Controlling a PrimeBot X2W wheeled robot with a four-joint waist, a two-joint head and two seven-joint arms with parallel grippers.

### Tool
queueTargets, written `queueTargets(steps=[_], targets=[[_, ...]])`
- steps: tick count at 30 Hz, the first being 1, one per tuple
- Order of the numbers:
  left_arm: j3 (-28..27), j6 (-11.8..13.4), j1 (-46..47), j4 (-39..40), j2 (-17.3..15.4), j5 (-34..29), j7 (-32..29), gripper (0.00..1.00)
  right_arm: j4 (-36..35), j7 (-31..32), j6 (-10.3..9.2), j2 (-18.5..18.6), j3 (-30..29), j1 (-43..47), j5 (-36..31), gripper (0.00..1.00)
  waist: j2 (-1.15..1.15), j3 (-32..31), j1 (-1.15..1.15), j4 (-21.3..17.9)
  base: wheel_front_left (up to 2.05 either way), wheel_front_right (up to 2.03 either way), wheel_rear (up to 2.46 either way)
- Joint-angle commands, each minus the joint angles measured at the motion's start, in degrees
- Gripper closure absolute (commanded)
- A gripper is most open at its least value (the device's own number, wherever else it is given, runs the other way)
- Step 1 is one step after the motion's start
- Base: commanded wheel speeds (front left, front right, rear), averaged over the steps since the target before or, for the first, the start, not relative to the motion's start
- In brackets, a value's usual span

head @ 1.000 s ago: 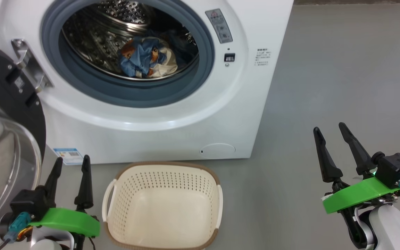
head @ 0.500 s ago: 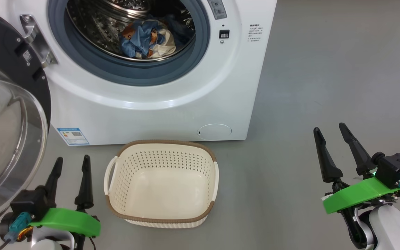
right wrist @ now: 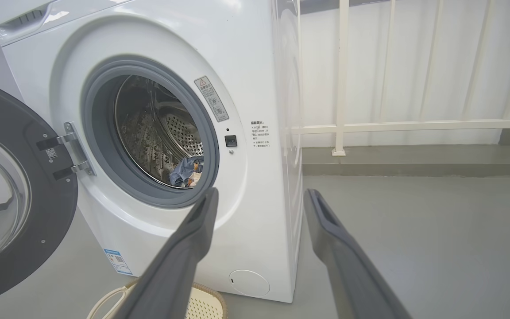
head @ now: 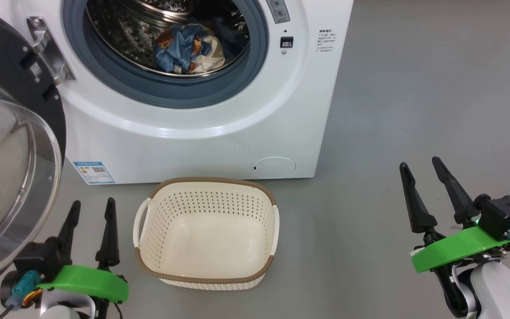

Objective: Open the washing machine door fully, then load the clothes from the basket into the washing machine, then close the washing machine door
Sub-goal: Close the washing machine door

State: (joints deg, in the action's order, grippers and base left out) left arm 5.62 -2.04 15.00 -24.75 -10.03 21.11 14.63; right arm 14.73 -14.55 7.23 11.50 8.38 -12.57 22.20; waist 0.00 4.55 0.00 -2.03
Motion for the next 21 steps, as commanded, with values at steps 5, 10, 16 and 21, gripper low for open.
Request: queueTargets(steps=[5, 10, 16, 21], targets=[[-1.83, 0.10, 0.54, 1.39, -1.30, 0.03, 0.37, 0.00, -1.21, -0.45, 0.25, 0.38, 0.92, -0.51, 0.75, 0.00, 0.00, -0.01, 0.00, -0.07, 0.00, 0.00, 0.00], [-1.85, 0.15, 0.57, 1.38, -1.32, 0.12, 0.37, 0.00, -1.22, -0.45, 0.25, 0.25, 0.89, -0.37, 0.66, 0.00, 0.00, 0.08, 0.00, -0.01, 0.00, 0.00, 0.00], [-1.73, 0.18, 0.73, 1.18, -1.26, 0.12, 0.37, 0.00, -1.12, -0.45, 0.25, 0.12, 0.79, -0.40, 0.50, 0.00, 0.00, -0.03, 0.00, 0.47, 0.00, 0.00, 0.00], [-1.57, 0.08, 0.83, 0.96, -1.20, 0.10, 0.37, 0.00, -0.98, -0.45, 0.25, 0.15, 0.79, -0.39, 0.51, 0.00, 0.00, -0.19, 0.00, 1.64, 0.00, 0.00, 0.00]])
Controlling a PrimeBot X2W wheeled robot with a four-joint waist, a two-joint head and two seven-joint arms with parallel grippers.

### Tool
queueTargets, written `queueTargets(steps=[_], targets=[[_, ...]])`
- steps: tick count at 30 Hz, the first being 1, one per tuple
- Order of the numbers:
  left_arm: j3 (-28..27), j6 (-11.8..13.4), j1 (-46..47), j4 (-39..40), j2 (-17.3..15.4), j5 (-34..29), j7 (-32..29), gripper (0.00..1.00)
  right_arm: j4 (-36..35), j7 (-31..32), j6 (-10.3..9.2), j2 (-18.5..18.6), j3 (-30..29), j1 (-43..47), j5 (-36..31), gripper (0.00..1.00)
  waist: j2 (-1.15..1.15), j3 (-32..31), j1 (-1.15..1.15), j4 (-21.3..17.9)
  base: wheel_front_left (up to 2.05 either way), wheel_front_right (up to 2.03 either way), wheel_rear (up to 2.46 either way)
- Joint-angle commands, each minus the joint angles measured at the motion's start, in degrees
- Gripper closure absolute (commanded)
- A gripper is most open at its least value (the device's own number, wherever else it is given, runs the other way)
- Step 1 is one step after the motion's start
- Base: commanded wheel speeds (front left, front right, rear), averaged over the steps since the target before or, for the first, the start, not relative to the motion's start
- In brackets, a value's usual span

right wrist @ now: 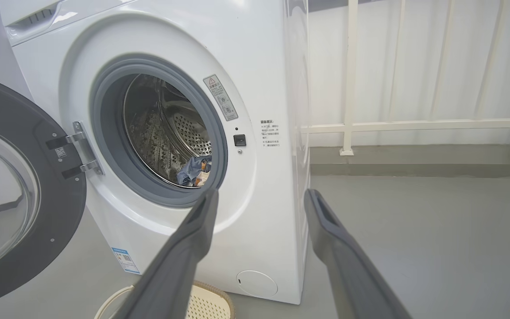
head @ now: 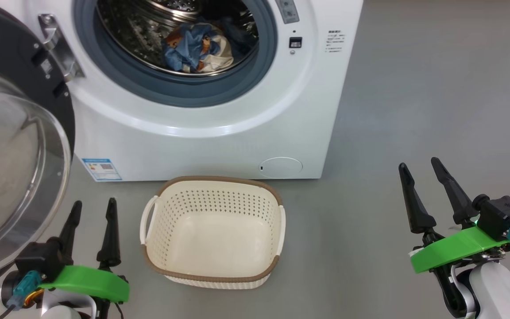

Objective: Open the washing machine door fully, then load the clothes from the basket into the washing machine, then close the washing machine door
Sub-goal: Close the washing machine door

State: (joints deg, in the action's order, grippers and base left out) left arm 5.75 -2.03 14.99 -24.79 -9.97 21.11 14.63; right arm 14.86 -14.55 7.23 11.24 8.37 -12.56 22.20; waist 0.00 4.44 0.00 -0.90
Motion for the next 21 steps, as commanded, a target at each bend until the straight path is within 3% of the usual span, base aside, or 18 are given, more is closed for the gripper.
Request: queueTargets(steps=[1, 21], targets=[[-1.68, 0.03, 0.87, 0.96, -1.26, 0.10, 0.37, 0.00, -1.06, -0.45, 0.25, 0.42, 0.85, -0.40, 0.55, 0.00, 0.00, -0.13, 0.00, 0.84, 0.00, 0.00, 0.00], [-1.31, 1.90, -0.47, -0.40, -1.25, -0.64, 0.37, 0.00, 0.40, -0.45, 0.25, 0.72, 2.97, 0.21, 1.92, 0.00, 0.00, -3.14, 0.00, 13.60, 0.00, 0.00, 0.00]])
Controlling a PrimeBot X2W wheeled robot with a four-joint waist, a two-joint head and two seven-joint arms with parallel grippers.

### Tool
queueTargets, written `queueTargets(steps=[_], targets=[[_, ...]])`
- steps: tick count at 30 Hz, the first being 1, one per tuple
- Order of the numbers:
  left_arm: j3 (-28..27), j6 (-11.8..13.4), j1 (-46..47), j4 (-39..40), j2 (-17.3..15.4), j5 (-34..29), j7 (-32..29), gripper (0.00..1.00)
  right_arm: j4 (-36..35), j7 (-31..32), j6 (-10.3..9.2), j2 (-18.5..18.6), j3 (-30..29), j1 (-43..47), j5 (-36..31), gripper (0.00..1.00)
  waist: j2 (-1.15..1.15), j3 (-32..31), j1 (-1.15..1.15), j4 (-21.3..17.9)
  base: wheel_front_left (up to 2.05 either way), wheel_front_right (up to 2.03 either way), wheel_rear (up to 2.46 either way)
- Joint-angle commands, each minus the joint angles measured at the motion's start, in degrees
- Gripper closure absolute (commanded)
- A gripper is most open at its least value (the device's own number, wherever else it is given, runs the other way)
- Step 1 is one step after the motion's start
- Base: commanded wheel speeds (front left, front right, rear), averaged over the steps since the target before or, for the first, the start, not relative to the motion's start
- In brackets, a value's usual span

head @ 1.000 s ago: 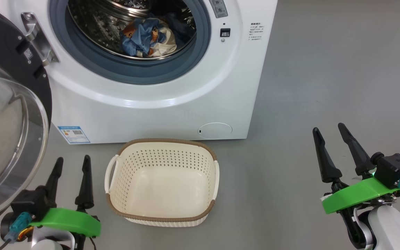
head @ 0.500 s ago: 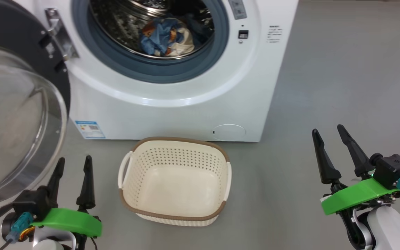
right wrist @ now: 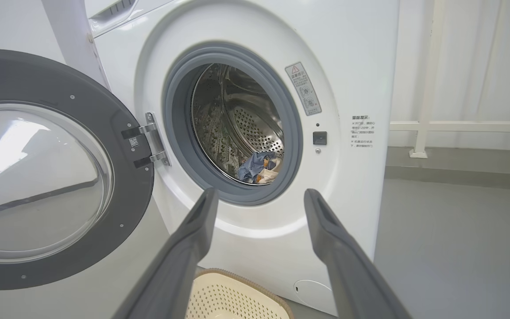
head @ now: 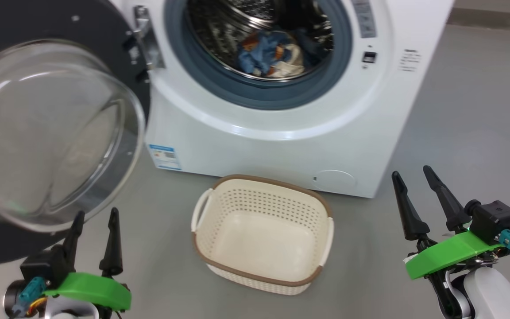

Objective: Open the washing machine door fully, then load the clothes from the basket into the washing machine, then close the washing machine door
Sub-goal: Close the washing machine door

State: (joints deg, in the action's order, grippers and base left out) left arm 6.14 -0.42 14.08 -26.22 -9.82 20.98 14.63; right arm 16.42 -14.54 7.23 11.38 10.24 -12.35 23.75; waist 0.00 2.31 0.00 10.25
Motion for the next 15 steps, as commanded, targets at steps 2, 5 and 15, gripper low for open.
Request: queueTargets(steps=[2, 5, 15], targets=[[-1.67, 0.46, 0.17, 1.20, -1.40, -0.48, 0.37, 0.00, -1.05, -0.46, 0.25, 0.57, 1.25, 0.12, 0.51, 0.00, 0.00, -1.36, 0.00, 4.03, 0.00, 0.00, 0.00], [-1.74, 0.70, -0.18, 1.46, -1.50, -0.40, 0.37, 0.00, -0.89, -0.46, 0.25, 0.54, 1.46, 0.35, 0.66, 0.00, 0.00, -1.84, 0.00, 6.26, 0.00, 0.00, 0.00], [-1.68, 0.99, -0.85, 2.49, -1.67, -0.22, 0.37, 0.00, -0.87, -0.46, 0.25, 0.37, 1.48, 0.89, 0.75, 0.00, 0.00, -2.42, 0.00, 12.72, 0.00, 0.00, 0.00]])
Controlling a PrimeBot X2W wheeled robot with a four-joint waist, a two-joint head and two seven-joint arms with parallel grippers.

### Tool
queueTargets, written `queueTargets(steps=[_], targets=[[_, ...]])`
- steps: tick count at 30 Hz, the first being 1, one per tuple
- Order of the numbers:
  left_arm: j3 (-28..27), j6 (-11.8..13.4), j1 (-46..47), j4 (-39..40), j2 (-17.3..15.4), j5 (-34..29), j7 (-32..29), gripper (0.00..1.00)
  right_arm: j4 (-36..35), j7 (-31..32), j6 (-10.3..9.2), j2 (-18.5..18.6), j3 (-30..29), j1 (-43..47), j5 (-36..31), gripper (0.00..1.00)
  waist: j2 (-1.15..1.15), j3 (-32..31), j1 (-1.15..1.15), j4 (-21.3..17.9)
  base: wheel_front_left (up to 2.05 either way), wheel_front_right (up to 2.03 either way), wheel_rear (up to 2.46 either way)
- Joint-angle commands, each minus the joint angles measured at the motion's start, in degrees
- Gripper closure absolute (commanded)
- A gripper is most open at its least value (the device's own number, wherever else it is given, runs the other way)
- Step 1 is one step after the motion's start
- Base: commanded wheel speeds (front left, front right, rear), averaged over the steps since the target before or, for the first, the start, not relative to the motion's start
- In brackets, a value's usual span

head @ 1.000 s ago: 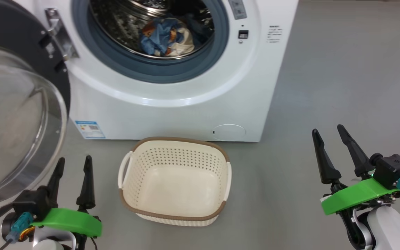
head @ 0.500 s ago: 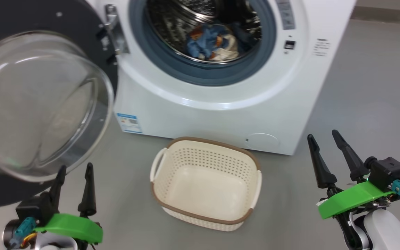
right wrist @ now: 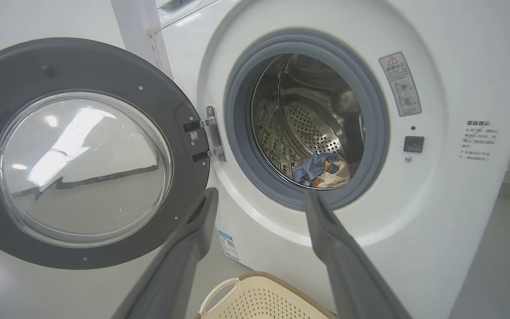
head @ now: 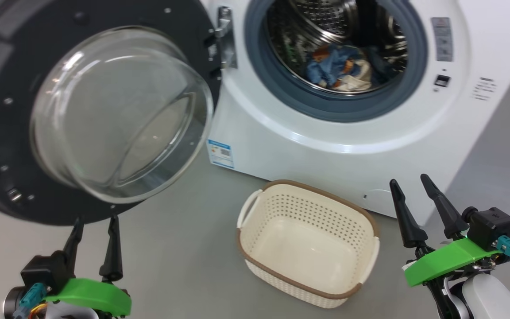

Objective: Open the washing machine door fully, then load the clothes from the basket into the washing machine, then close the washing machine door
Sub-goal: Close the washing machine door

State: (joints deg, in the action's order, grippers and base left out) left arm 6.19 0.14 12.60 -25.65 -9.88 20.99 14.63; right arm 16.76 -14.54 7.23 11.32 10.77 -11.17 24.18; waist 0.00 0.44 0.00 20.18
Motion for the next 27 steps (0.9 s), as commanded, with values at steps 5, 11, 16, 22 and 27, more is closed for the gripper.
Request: queueTargets(steps=[5, 11, 16, 22, 27], targets=[[-2.15, 0.82, 0.48, 3.21, -1.72, -0.30, 0.37, 0.00, -1.30, -0.46, 0.25, 0.13, 0.74, -0.21, 0.22, 0.00, 0.00, -0.21, 0.00, 5.29, 0.00, 0.00, 0.00], [-2.60, 1.27, 0.27, 4.17, -1.56, -0.37, 0.37, 0.00, -1.32, -0.46, 0.25, -0.04, 0.64, -0.30, 0.06, 0.00, 0.00, 0.22, 0.00, 7.37, 0.00, 0.00, 0.00], [-2.76, 1.54, -0.06, 4.55, -1.33, -0.28, 0.37, 0.00, -1.33, -0.46, 0.25, -0.06, 0.69, -0.52, -0.02, 0.00, 0.00, 0.41, 0.00, 9.10, 0.00, 0.00, 0.00], [-3.30, 1.65, -0.43, 4.99, -1.23, -0.01, 0.37, 0.00, -1.09, -0.46, 0.25, -0.06, 1.61, -1.47, 0.14, 0.00, 0.00, 0.95, 0.00, 9.76, 0.00, 0.00, 0.00], [-3.79, 1.82, -0.56, 5.30, -1.13, -0.13, 0.37, 0.00, -0.65, -0.46, 0.25, 0.20, 2.36, -2.14, 0.55, 0.00, 0.00, 1.08, 0.00, 9.82, 0.00, 0.00, 0.00]])
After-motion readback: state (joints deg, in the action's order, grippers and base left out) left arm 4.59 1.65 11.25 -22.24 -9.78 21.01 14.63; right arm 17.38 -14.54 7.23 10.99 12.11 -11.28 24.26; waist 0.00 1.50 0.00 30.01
